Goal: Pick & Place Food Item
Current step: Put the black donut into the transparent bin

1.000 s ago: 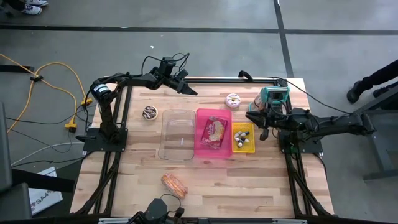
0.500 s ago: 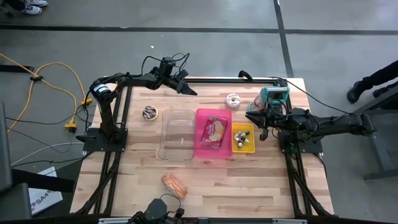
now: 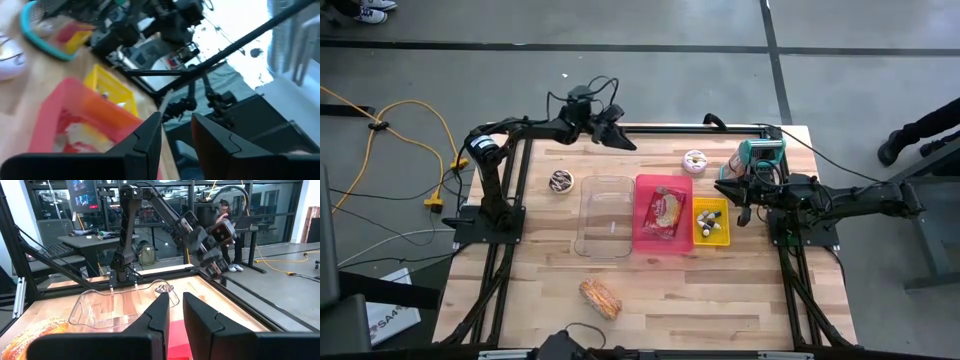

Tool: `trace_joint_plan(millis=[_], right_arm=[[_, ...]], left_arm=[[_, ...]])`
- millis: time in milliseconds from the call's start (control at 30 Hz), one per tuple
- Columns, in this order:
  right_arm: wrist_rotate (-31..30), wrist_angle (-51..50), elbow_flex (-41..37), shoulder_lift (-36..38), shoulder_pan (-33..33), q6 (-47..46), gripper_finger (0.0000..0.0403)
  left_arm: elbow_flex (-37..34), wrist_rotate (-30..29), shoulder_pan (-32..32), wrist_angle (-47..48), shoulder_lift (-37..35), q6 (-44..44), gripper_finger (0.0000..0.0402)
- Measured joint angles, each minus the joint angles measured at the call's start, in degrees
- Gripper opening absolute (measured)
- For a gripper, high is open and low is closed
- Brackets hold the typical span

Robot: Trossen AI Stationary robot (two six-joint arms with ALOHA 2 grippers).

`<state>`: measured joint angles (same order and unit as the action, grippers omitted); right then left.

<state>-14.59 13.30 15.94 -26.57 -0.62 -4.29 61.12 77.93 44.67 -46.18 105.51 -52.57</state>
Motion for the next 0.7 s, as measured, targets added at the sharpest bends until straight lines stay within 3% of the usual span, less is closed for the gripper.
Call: trace_joint_plan(millis=[400, 700], right_arm=[[0.00, 0.00, 0.00, 0.00, 0.00, 0.00, 0.0044], [-0.02, 0.00, 0.02, 0.00, 0.00, 0.01, 0.0044]], left_arm=[[0.23, 3.66, -1.12, -25.00, 0.00, -21.14, 0.0104], [4.87, 3.61, -4.17, -27.09, 0.00, -24.52, 0.0104]])
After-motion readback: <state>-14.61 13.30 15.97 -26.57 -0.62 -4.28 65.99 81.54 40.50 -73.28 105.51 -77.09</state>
